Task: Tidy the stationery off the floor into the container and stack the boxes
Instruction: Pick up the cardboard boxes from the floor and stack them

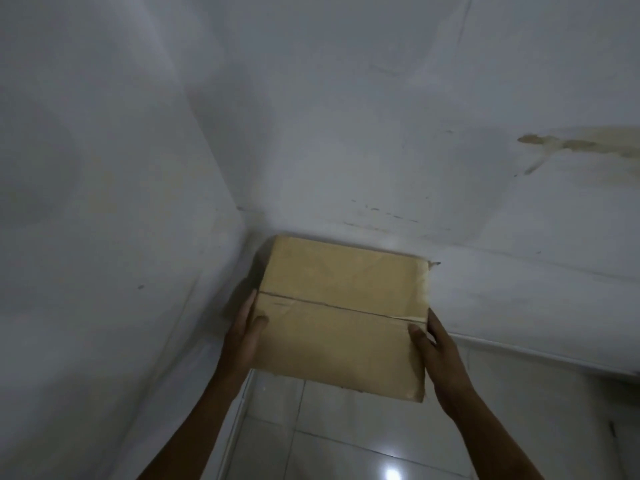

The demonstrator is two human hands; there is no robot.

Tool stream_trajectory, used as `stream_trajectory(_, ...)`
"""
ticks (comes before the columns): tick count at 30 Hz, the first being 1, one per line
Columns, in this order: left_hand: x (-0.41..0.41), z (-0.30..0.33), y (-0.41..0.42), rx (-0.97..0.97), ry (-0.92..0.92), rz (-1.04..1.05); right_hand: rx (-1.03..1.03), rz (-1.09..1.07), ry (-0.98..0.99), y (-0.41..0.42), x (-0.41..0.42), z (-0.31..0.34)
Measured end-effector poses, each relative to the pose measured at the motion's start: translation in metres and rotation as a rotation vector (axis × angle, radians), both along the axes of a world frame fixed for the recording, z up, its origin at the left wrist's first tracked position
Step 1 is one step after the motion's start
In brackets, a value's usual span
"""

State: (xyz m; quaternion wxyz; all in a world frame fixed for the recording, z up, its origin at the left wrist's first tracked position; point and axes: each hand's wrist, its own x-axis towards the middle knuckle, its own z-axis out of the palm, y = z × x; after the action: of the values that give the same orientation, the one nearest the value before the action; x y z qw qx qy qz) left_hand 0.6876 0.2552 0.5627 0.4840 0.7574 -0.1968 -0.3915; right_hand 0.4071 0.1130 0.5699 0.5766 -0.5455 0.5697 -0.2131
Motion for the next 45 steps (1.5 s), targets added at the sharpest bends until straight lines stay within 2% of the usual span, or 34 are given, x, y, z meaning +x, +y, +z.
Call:
stream_trajectory(10, 0.011, -0.015, -0.010, 0.013, -0.109, -0.003, 0.026, 0.044, -0.029, -0.003, 0.001, -0.005)
stream_trajectory(16, 0.015, -0.021, -0.007, 0.073, -0.230, -0.152, 0.103, 0.075, -0.047, -0.001, -0.007, -0.002)
stream_trajectory(19, 0.015, -0.016, -0.003, 0.062, -0.385, -0.270, 0.197, 0.007, -0.081, 0.007, -0.015, 0.002)
stream_trajectory(23, 0.006, 0.000, 0.003, 0.038, -0.579, -0.324, 0.130, 0.064, 0.022, 0.018, -0.025, 0.014)
stream_trajectory(26, -0.014, 0.024, 0.011, -0.021, -0.589, -0.336, 0.011, 0.189, 0.144, 0.024, -0.037, 0.028)
stream_trajectory(30, -0.049, 0.059, 0.025, -0.064, -0.746, -0.338, -0.233, 0.340, 0.221, 0.027, -0.052, 0.055)
stream_trajectory(33, -0.083, 0.086, 0.044, -0.062, -0.795, -0.327, -0.404, 0.501, 0.190, 0.030, -0.059, 0.079)
stream_trajectory(38, -0.150, 0.127, 0.088, 0.018, -0.866, -0.268, -0.546, 0.821, 0.062, 0.036, -0.058, 0.114)
stream_trajectory(42, -0.210, 0.151, 0.135, 0.093, -0.899, -0.119, -0.640, 1.135, -0.075, 0.060, -0.060, 0.129)
stream_trajectory(45, -0.253, 0.157, 0.176, 0.144, -0.884, -0.007, -0.681, 1.344, -0.101, 0.090, -0.059, 0.136)
